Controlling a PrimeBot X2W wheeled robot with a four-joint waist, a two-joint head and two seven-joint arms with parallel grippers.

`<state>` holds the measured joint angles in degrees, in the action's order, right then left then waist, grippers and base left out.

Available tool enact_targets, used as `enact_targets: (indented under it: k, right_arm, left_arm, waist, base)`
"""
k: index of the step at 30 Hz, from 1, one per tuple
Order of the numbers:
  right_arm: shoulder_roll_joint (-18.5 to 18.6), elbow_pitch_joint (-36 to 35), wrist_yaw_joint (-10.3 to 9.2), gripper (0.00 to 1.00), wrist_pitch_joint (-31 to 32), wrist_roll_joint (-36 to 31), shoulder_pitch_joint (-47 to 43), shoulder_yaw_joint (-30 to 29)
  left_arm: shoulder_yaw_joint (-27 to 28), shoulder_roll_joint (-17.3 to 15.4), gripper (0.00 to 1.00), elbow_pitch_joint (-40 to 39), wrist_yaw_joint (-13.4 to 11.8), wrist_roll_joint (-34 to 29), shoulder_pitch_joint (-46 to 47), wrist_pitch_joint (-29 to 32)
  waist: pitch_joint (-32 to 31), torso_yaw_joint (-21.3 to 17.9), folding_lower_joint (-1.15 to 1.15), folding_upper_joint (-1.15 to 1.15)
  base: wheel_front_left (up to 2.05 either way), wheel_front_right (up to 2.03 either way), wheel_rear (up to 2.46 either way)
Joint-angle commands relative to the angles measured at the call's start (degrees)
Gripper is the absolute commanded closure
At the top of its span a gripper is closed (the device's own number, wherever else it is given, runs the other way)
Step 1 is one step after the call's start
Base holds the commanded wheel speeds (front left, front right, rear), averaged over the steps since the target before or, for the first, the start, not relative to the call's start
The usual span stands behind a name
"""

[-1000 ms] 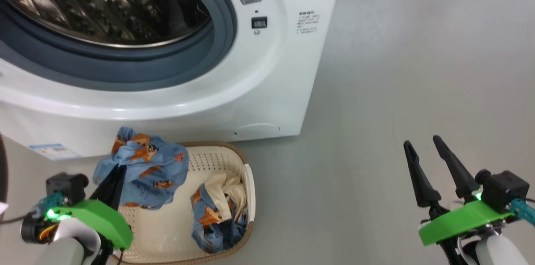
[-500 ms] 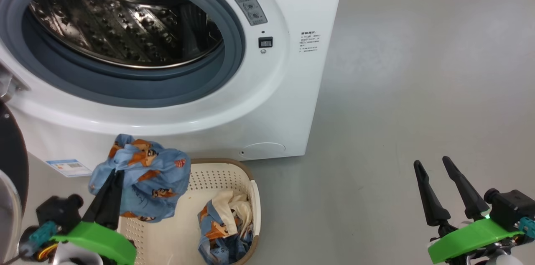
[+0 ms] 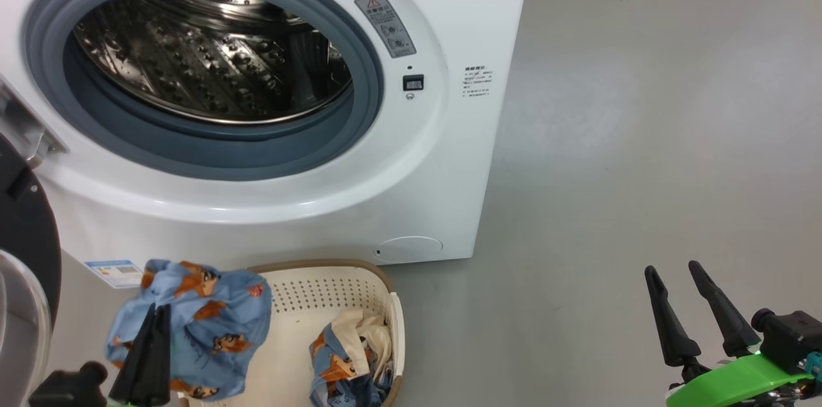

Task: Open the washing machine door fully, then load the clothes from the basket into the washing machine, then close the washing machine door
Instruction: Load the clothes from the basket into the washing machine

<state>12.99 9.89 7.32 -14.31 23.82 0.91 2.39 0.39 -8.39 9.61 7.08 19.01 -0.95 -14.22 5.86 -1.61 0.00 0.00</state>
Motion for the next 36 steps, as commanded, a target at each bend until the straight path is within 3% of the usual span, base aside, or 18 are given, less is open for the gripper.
enact_targets:
  k: [1,9,19,36]
  right_arm:
    - [1.3,-1.5,0.17,0.00,-0.7,0.3,-0.6,0.7]
    - [1.3,-1.7,0.17,0.00,-0.7,0.4,-1.7,0.6]
    - [0.7,-2.1,0.17,0.00,-0.7,0.4,-1.3,0.5]
    - [-2.0,-3.1,0.17,0.00,-0.7,-0.9,3.9,1.8]
  left_arm:
    - [2.7,-0.6,1.00,-2.4,0.2,-0.6,0.3,-0.8]
    - [4.3,1.3,1.00,-5.9,0.3,-1.1,-3.3,-0.8]
    - [3.7,1.2,1.00,-6.1,0.4,0.0,-2.1,-0.8]
    - [2.3,-2.3,1.00,-0.2,0.4,-1.1,19.5,-0.8]
  waist:
    - [-0.2,-0.1,0.00,0.00]
    - [-0.8,-0.3,0.00,0.00]
    - [0.7,-0.9,0.00,0.00]
    - [9.8,-3.1,0.00,0.00]
  base:
    - [0.00,0.00,0.00]
    - [0.00,0.00,0.00]
    - [0.00,0.00,0.00]
    - [0.00,0.00,0.00]
